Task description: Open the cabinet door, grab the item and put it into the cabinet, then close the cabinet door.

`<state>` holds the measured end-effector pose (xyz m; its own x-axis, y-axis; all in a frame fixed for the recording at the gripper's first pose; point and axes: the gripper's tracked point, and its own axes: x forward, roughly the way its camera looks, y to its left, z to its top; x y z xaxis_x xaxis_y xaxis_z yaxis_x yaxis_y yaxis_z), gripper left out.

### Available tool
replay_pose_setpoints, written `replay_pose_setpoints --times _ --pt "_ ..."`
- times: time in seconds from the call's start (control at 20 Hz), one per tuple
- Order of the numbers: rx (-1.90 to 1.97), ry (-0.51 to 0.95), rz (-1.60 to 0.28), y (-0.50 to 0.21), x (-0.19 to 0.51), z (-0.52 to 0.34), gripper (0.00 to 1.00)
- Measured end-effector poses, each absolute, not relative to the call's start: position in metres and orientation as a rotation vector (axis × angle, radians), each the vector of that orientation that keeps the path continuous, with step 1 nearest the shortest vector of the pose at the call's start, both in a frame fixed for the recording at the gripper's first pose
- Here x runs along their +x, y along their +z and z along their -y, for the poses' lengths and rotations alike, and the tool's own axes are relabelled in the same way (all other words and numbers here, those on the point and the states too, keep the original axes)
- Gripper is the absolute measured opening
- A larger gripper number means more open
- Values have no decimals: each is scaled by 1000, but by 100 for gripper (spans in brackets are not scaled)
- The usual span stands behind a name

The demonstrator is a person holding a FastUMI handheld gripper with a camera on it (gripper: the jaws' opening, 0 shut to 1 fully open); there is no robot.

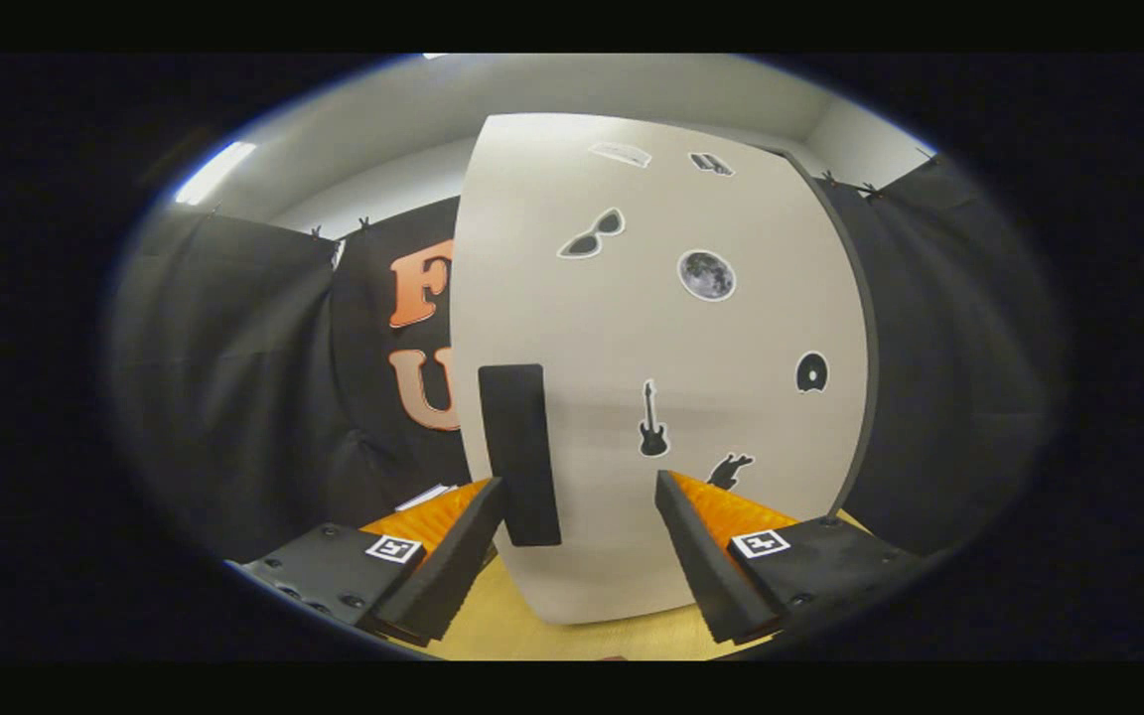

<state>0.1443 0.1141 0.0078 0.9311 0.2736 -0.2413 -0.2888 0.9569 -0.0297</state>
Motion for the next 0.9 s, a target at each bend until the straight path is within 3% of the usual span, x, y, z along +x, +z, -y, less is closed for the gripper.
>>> replay_pose_setpoints --times 0.55,0.9 --pt "-61 272 -249 -11 207 -142 95" --pt "-76 254 -222 -1 183 -136 95"
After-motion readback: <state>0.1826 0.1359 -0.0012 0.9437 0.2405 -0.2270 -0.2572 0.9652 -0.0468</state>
